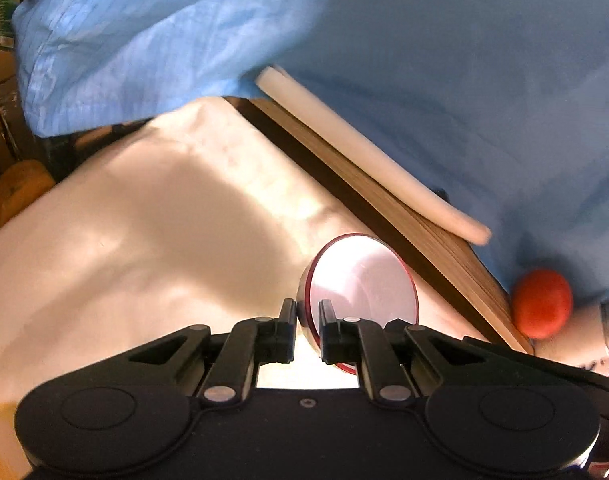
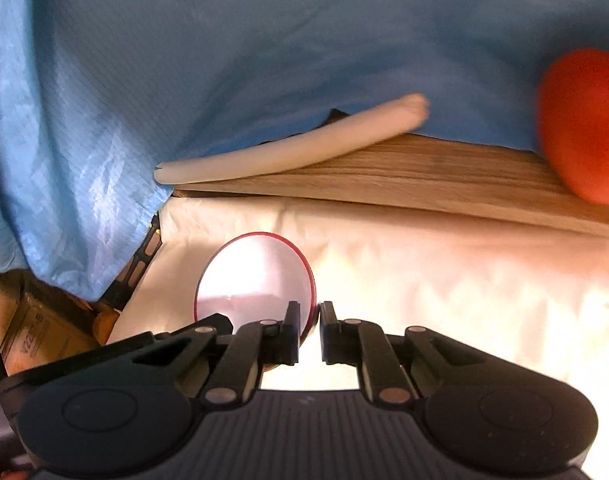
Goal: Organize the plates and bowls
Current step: 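Lift the second white bowl with both tools and carry it over the stack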
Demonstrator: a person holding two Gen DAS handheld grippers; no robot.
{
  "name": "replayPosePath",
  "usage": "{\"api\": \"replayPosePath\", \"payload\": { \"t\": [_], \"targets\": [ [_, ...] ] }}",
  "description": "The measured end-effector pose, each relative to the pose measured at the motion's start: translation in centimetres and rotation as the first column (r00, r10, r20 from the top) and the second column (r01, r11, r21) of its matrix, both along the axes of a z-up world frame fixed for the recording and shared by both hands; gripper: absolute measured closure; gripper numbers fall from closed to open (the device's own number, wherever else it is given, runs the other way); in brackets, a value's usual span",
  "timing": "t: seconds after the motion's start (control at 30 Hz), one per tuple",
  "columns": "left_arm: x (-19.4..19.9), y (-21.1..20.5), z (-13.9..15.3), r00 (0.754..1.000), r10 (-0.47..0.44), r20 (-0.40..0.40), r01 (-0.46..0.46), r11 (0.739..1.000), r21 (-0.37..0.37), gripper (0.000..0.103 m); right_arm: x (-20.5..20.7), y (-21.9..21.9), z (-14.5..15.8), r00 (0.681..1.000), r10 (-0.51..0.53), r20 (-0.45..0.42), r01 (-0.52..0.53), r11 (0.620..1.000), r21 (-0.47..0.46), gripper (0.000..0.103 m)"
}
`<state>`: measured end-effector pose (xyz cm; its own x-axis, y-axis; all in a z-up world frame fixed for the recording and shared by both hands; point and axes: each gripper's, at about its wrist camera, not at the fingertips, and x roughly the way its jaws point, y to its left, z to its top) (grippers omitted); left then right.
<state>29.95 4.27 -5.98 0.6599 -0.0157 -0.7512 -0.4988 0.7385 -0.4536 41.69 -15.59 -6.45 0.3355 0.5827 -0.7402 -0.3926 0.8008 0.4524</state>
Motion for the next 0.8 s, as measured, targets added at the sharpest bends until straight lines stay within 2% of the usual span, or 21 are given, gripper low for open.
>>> {"api": "replayPosePath", "payload": {
  "t": [0.5, 0.8],
  "targets": [
    [-1.7, -6.1, 3.5, 0.985, -0.163, 0.06, 0.161, 0.986, 0.031, 0.092, -5.1, -7.7, 2.7, 0.991, -0.118, 0.066, 0.115, 0.992, 0.052, 0.092],
    [-2.2, -9.2, 5.8, 0.941, -0.333, 0.062, 0.33, 0.943, 0.046, 0.091, -7.9, -12.5, 4.4, 0.978, -0.182, 0.099, 0.177, 0.983, 0.059, 0.092]
  ]
}}
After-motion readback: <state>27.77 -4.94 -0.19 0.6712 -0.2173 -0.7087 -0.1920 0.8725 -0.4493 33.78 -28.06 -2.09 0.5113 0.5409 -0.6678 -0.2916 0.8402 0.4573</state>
